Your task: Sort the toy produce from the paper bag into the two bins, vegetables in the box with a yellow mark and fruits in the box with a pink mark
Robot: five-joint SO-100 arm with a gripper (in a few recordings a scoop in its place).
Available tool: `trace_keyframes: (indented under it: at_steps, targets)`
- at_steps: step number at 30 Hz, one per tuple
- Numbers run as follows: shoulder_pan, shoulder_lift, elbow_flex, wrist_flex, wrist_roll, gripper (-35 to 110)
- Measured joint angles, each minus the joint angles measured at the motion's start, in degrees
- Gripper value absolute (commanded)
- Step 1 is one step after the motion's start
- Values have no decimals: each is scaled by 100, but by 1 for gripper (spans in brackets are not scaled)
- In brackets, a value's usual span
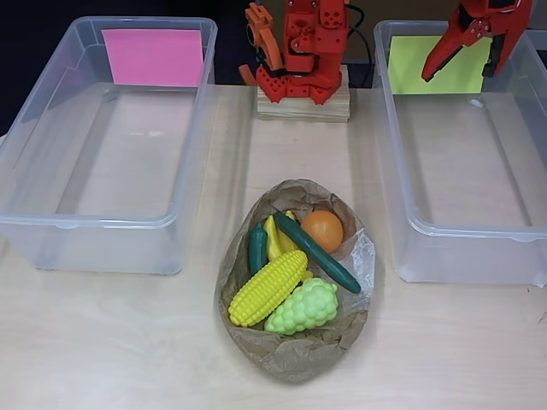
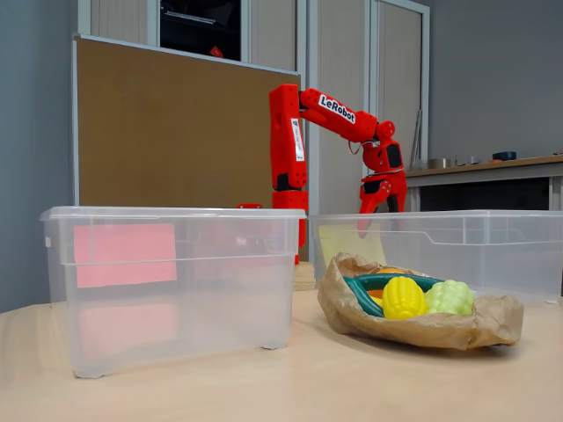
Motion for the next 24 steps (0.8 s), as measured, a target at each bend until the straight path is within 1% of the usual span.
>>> trace_keyframes:
  at_steps: [2, 3, 4, 6, 7, 9, 12, 13, 14, 15, 17, 24]
  targets:
    - [79, 97, 62, 26, -26, 29]
    - [316, 369, 290, 290, -281, 29]
    - [756, 853, 729, 686, -738, 29]
    - [2145, 2355, 2013, 1107, -2188, 29]
    - [2988, 3331, 2707, 1107, -2979, 29]
    - [4184, 5291, 3981, 1081, -4755, 29]
    - [5273, 8016, 5599, 1169, -7374, 29]
    - [5432, 8604, 5915, 1178, -8121, 29]
    - [5563, 8947, 6135, 1178, -8648, 29]
    - [5590, 9141, 6240, 1178, -8938, 29]
    - [5634, 9316, 6311, 1178, -9167, 29]
    - [5634, 9360, 6319, 1187, -9281, 29]
